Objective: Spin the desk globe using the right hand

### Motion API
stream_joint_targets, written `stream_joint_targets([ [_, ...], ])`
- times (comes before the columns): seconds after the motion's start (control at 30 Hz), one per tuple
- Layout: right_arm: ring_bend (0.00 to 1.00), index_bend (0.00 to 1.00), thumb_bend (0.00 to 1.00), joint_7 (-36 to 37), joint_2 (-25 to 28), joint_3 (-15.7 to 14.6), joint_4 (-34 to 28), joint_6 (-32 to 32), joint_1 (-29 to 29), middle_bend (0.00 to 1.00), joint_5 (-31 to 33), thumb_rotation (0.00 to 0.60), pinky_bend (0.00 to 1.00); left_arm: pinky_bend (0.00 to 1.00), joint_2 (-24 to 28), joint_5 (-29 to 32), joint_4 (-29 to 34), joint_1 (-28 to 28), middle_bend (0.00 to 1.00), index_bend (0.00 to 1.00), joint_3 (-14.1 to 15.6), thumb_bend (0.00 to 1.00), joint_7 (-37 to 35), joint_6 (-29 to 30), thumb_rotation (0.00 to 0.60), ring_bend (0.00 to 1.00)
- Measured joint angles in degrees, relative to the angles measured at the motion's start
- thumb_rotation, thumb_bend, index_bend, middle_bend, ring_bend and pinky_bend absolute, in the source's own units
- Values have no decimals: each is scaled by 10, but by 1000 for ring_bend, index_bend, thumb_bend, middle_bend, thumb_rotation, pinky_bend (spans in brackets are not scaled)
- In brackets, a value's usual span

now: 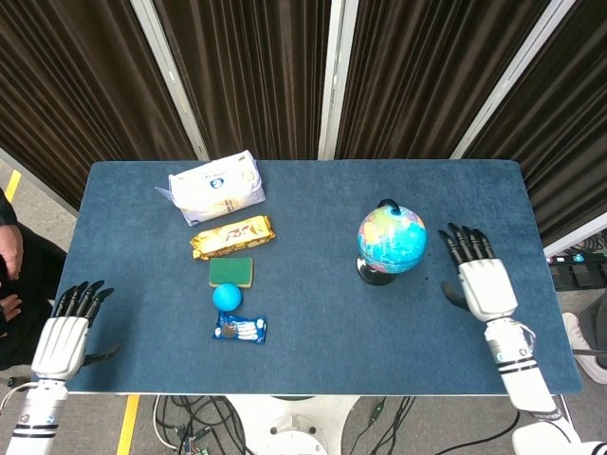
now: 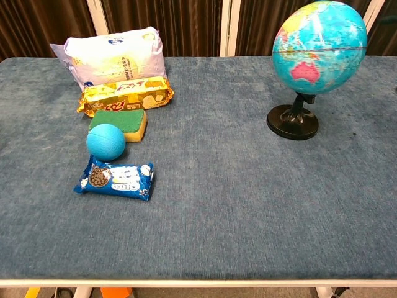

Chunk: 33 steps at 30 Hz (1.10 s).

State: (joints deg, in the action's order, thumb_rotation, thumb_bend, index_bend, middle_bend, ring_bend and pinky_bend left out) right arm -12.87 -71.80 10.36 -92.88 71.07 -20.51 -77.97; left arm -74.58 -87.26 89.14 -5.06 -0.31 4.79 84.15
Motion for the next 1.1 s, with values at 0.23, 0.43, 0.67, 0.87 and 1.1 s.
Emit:
stream_joint_targets([
  [0.23, 0, 0, 263, -6, 5, 5, -20, 42, 18, 0, 6, 600, 0, 81, 1, -1, 5, -2, 78, 156, -1, 57, 5, -1, 600, 0],
  [0.43, 0, 0, 264, 15, 3, -14, -24, 68, 16, 0, -91, 600, 0, 81, 0, -1, 4, -2, 78, 156, 0, 57, 5, 0, 600, 0],
  [0.67, 0, 0, 265, 9, -10, -37, -45, 79, -7, 0, -191, 600, 0, 81, 0, -1, -1, 1, 78, 156, 0, 57, -3, 3, 600, 0],
  [0.87, 0, 0, 265, -20, -23, -42, -52, 43, -23, 0, -177, 600, 0, 81, 1, 1, -5, 3, 78, 156, 0, 58, -11, 5, 600, 0],
  [1.1, 0, 0, 266, -23, -33, -42, -37, 18, -32, 0, -140, 600, 0, 81, 0, 0, -9, 3, 78, 156, 1, 57, -16, 4, 600, 0],
])
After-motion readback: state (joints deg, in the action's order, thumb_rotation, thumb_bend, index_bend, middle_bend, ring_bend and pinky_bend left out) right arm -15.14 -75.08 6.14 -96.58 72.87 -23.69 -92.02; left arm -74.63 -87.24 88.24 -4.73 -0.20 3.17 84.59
